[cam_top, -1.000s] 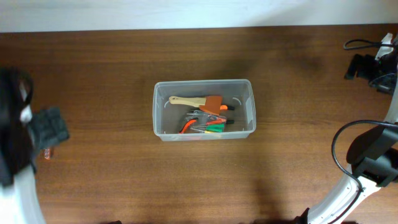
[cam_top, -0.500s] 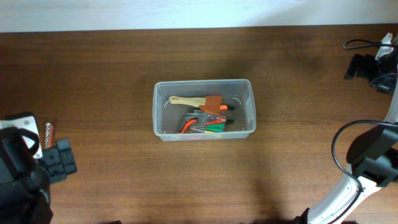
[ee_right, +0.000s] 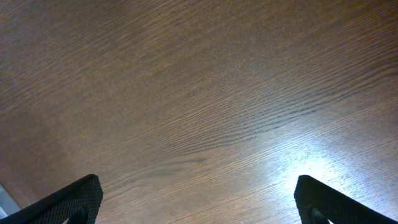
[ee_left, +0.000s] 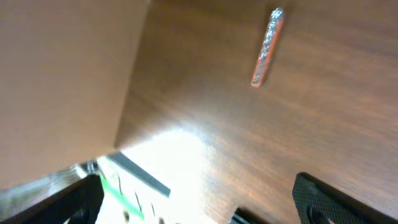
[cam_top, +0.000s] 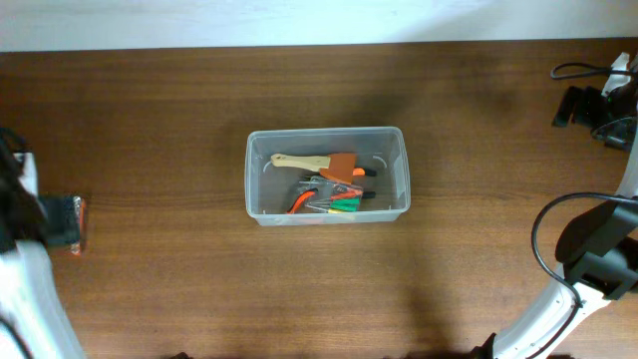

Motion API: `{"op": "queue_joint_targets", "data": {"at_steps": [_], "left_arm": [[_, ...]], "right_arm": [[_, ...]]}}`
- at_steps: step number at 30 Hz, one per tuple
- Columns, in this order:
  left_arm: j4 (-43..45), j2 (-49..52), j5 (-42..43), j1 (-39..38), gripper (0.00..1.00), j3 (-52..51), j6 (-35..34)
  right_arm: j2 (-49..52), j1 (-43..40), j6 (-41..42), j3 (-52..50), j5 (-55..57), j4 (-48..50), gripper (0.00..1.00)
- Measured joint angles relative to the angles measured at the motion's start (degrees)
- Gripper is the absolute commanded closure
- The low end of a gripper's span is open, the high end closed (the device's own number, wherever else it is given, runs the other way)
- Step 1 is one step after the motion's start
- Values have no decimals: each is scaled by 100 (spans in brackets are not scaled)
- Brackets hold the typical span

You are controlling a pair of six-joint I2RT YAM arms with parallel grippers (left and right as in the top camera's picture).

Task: Pack container
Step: 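Retract the left gripper up and left toward the socket rail, then lower the left gripper over the orange socket rail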

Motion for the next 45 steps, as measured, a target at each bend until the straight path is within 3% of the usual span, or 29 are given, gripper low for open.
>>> {"op": "queue_joint_targets", "data": {"at_steps": [7,14,27,45], "left_arm": [[315,1139,1276,1137,1,-7,369],[667,2065,2387,1338,1,-7,1012],[1729,3128,2588,1340,1,-7,1672],[2164,3195,2763,1233,1,-7,2212]], "right_arm": [[0,0,0,0,0,0,1],[0,0,0,0,0,-2,1],[0,0,0,0,-2,0,1],[0,0,2,0,0,0,1]]}}
